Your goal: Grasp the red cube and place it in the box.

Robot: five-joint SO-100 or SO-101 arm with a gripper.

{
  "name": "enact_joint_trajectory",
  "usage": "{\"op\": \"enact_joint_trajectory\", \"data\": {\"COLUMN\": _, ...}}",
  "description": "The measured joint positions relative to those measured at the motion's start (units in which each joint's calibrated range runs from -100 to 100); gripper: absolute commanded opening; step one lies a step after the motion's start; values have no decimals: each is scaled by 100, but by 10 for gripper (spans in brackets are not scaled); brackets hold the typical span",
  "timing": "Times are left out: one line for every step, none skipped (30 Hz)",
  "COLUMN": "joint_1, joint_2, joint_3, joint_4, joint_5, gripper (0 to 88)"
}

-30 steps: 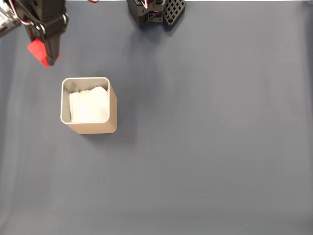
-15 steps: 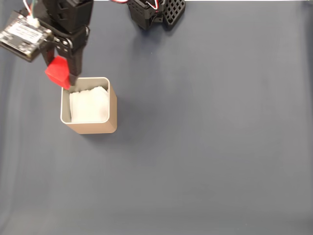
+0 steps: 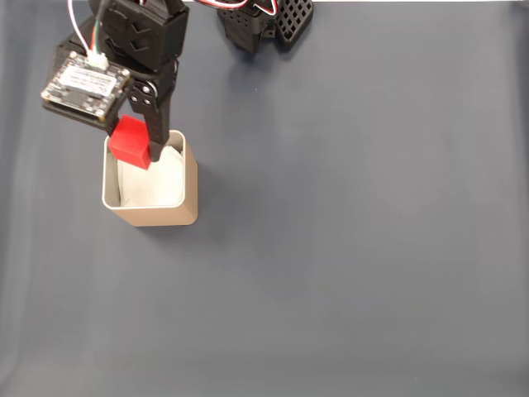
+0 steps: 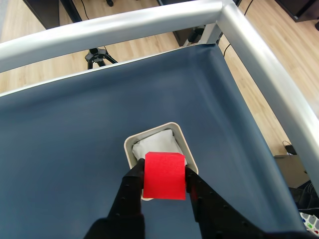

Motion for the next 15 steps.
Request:
{"op": "enact_joint_trajectory", "data": {"joint_1": -30, "joint_2": 0, "joint_3": 0, "joint_4": -32, "joint_5": 0, "gripper": 2}}
{"op": "enact_joint_trajectory", "data": {"joint_1": -45, "joint_2": 18, "joint_3": 0, "joint_4": -65, "joint_5": 0, "gripper": 2}}
{"op": "enact_joint_trajectory", "data": {"joint_1": -60, "joint_2": 45, "joint_3": 0, "joint_4": -106, "joint_5": 0, "gripper": 2}}
{"op": "enact_joint_trajectory", "data": {"joint_1": -68, "joint_2": 71, "joint_3": 0, "joint_4": -154, "joint_5": 0, "gripper": 2}}
{"op": "enact_joint_trajectory", "data": {"joint_1": -83, "joint_2": 107, "joint_3": 0, "joint_4": -195, "joint_5": 0, "gripper": 2}}
{"op": "enact_joint_trajectory", "data": {"joint_1": -83, "joint_2": 125, "joint_3": 0, "joint_4": -227, "joint_5": 0, "gripper": 2}}
{"op": "enact_joint_trajectory", "data": {"joint_1": -83, "joint_2": 152, "joint_3": 0, "joint_4": -260, "joint_5": 0, "gripper": 2}}
{"op": "enact_joint_trajectory", "data": {"joint_1": -83, "joint_2": 178, "joint_3": 0, "joint_4": -292, "joint_5": 0, "gripper": 2}}
{"op": "enact_joint_trajectory", "data": {"joint_1": -83, "joint_2": 214, "joint_3": 0, "joint_4": -317, "joint_5": 0, "gripper": 2}}
{"op": "enact_joint_trajectory", "data": {"joint_1": -83, "joint_2": 232, "joint_3": 0, "joint_4": -341, "joint_5": 0, "gripper": 2}}
{"op": "enact_joint_trajectory", "data": {"joint_1": -83, "joint_2": 259, "joint_3": 0, "joint_4": -366, "joint_5": -5, "gripper": 2}}
{"op": "enact_joint_trajectory", "data": {"joint_1": -83, "joint_2": 285, "joint_3": 0, "joint_4": -374, "joint_5": -5, "gripper": 2}}
{"op": "enact_joint_trajectory", "data": {"joint_1": -83, "joint_2": 294, "joint_3": 0, "joint_4": -382, "joint_5": -5, "gripper": 2}}
{"op": "enact_joint_trajectory", "data": {"joint_1": -83, "joint_2": 321, "joint_3": 0, "joint_4": -382, "joint_5": -5, "gripper": 2}}
{"op": "enact_joint_trajectory", "data": {"joint_1": -75, "joint_2": 339, "joint_3": 0, "joint_4": -382, "joint_5": -5, "gripper": 2}}
